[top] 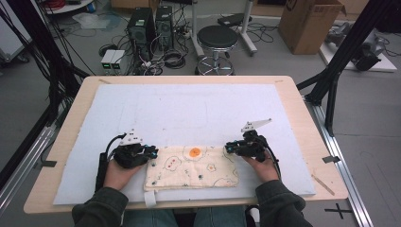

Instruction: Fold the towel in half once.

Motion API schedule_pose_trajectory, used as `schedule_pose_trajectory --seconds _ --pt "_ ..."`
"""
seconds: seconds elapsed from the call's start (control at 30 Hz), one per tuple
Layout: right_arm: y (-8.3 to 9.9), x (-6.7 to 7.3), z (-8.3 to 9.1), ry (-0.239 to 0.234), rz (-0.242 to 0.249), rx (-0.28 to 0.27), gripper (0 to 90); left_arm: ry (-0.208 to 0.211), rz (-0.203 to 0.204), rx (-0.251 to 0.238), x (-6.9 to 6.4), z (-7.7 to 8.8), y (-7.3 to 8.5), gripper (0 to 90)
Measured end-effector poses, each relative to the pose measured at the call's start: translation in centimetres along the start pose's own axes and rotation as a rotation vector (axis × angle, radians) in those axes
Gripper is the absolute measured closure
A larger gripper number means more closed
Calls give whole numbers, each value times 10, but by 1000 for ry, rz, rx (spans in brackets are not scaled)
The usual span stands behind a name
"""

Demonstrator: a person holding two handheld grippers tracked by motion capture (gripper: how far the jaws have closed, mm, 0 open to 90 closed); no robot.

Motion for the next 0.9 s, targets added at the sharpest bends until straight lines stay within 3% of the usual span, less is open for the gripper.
schedule_pose_trajectory --seconds 0.2,0.37,0.67,0.9 --pt "-4 8 9 -5 31 -46 674 26 6 -31 -3 9 -3 665" --pt "-7 14 15 6 64 -84 570 20 -22 -39 -6 15 -7 604" --pt "-6 17 27 58 63 -130 373 14 -20 -87 -7 29 -7 519" --pt "-4 19 31 84 65 -132 264 17 -23 -98 -10 37 -4 372"
Point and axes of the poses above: each handheld gripper's, and its own axes: z roughly backward along the jaws, y roughly out of its underside, x roughly to its left, the point moved 3 cm from there along -z, roughly forward along the jaws, and after that the axes turned 1 degree about -x, right-handed, at the moved point
